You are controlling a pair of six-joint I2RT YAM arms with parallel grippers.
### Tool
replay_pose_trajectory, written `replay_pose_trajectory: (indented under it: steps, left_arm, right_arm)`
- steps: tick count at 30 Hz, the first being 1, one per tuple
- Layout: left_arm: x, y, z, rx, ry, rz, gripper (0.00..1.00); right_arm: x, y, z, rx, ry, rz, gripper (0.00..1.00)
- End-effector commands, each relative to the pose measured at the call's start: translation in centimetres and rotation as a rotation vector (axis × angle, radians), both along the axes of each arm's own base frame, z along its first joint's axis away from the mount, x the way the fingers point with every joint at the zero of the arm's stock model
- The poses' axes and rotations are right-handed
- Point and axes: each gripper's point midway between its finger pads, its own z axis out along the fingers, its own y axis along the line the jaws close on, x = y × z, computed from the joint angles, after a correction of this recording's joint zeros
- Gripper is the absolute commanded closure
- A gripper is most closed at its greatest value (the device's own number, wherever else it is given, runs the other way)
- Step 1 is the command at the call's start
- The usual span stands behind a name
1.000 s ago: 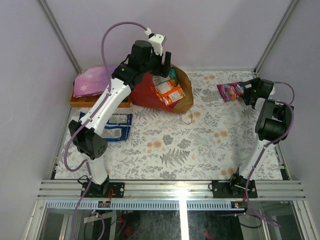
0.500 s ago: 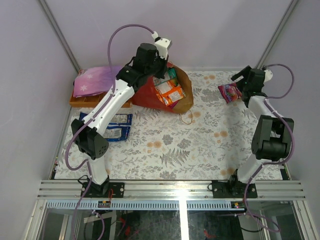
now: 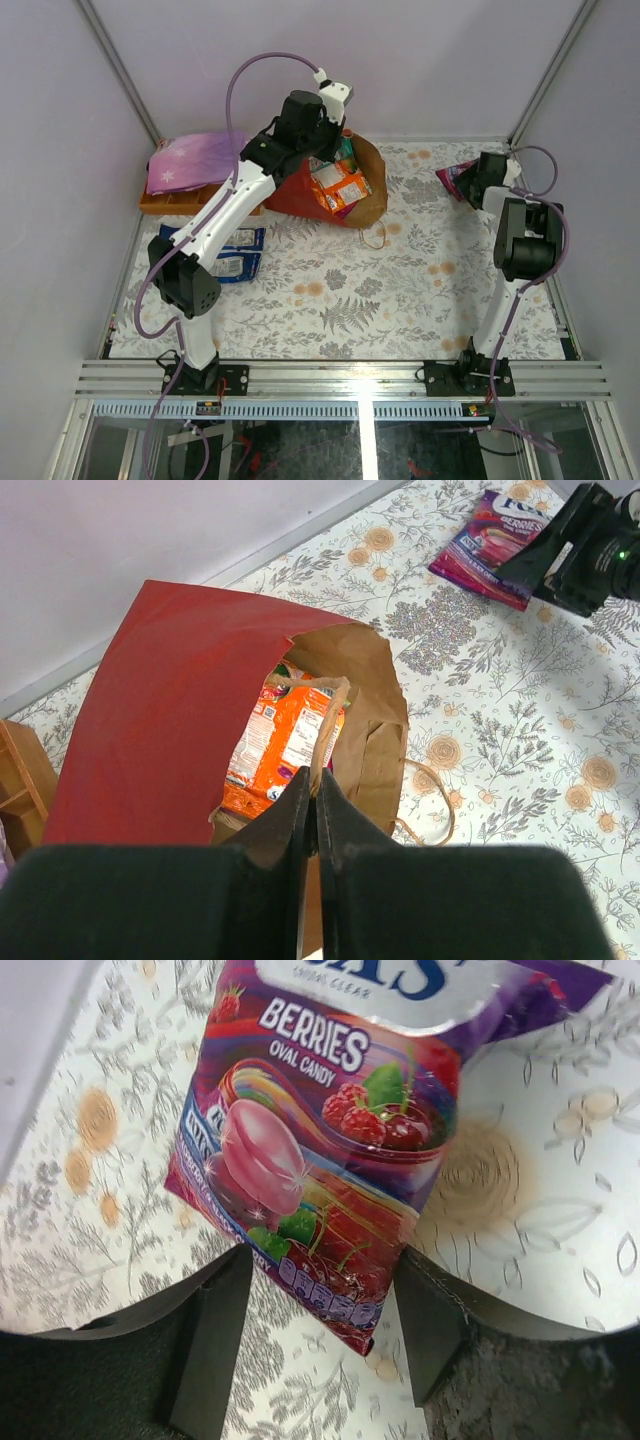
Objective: Take the snacks out of the paper bag
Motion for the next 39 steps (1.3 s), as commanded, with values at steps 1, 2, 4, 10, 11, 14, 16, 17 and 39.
replay_pose_trajectory:
  steps: [1, 2, 4, 10, 11, 14, 16, 17, 39]
  left_arm:
    - [-0.1, -0.3, 2.2, -0.007, -0.056, -0.005, 1.0]
    - [-0.1, -0.3, 2.2, -0.006, -0.055, -0.005, 1.0]
    - [-0.2, -0.3, 2.2, -0.003, -0.056, -0.004, 1.0]
    - [0.0, -0.5, 2.3, 0.007, -0.058, 0.0, 1.0]
    - [-0.1, -0.5, 2.4, 0.007, -0.058, 0.0, 1.0]
    - [-0.1, -0.7, 2.2, 0.01, -0.056, 0.0, 1.0]
    - [-0.1, -0.7, 2.0, 0.016, -0.052, 0.001, 1.0]
    - [0.0, -0.7, 1.9, 0.02, -0.047, 0.004, 1.0]
    - [-0.7, 0.1, 1.9, 0.06, -0.045, 0.016, 1.0]
  right_arm:
    - [3.0, -2.3, 1.2, 0.01, -0.069, -0.042, 0.36]
    - [3.5, -2.4, 1.0, 0.025, -0.07, -0.036, 0.36]
    - [4.4, -2.6, 0.4, 0.047, -0.069, -0.021, 0.37]
    - [6.9, -2.3, -0.3, 0.115, -0.112, -0.031, 0.42]
    - [7.4, -2.2, -0.5, 0.141, -0.122, -0.038, 0.43]
    - [8.8, -1.5, -0.6, 0.228, -0.164, -0.073, 0.48]
    - [9.9, -0.8, -0.1, 0.289, -0.202, -0.1, 0.52]
    - [10.7, -0.3, 0.7, 0.308, -0.226, -0.099, 0.53]
    - [10.1, 0.6, 2.9, 0.398, -0.407, -0.419, 0.88]
